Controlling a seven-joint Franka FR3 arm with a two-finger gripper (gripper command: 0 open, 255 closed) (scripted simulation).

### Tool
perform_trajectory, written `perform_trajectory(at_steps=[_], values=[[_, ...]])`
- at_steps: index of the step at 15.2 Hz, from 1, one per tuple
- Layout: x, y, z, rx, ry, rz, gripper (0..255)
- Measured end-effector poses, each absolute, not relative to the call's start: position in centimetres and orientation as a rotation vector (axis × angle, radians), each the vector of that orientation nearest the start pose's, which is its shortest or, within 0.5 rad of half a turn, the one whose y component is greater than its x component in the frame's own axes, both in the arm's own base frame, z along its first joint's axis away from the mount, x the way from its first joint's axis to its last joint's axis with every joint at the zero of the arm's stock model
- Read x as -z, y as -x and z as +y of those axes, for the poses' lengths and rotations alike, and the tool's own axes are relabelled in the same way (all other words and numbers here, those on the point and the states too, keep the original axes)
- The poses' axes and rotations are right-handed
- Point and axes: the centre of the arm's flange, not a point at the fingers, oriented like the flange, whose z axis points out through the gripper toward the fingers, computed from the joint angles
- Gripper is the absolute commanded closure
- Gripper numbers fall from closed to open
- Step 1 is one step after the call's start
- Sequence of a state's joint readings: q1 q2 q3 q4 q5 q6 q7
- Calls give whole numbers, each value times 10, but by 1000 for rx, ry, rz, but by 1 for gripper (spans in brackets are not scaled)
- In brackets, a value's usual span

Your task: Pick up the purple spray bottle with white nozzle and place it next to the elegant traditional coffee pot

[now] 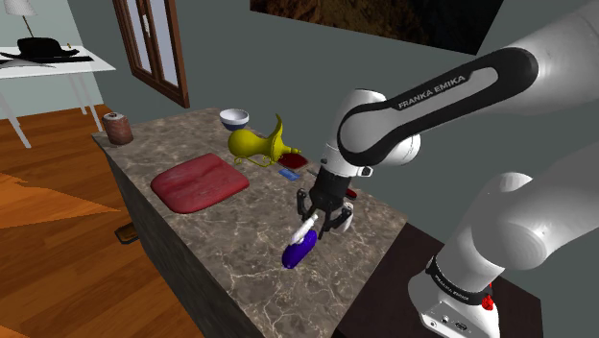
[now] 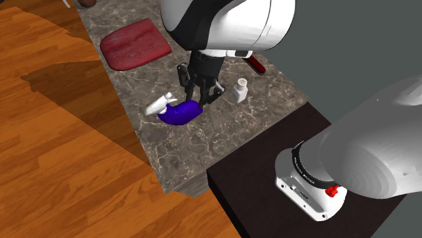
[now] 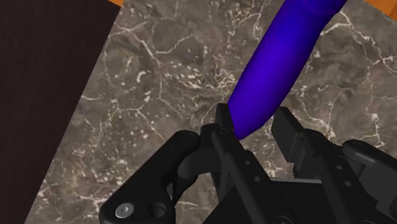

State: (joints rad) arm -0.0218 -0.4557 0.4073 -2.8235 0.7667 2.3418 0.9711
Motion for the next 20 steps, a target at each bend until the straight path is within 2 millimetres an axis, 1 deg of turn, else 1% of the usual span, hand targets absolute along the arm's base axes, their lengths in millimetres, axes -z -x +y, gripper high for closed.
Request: perform_trajectory(at_steps=[20], values=[[-423,-326,126,-325,2365,1581,255]])
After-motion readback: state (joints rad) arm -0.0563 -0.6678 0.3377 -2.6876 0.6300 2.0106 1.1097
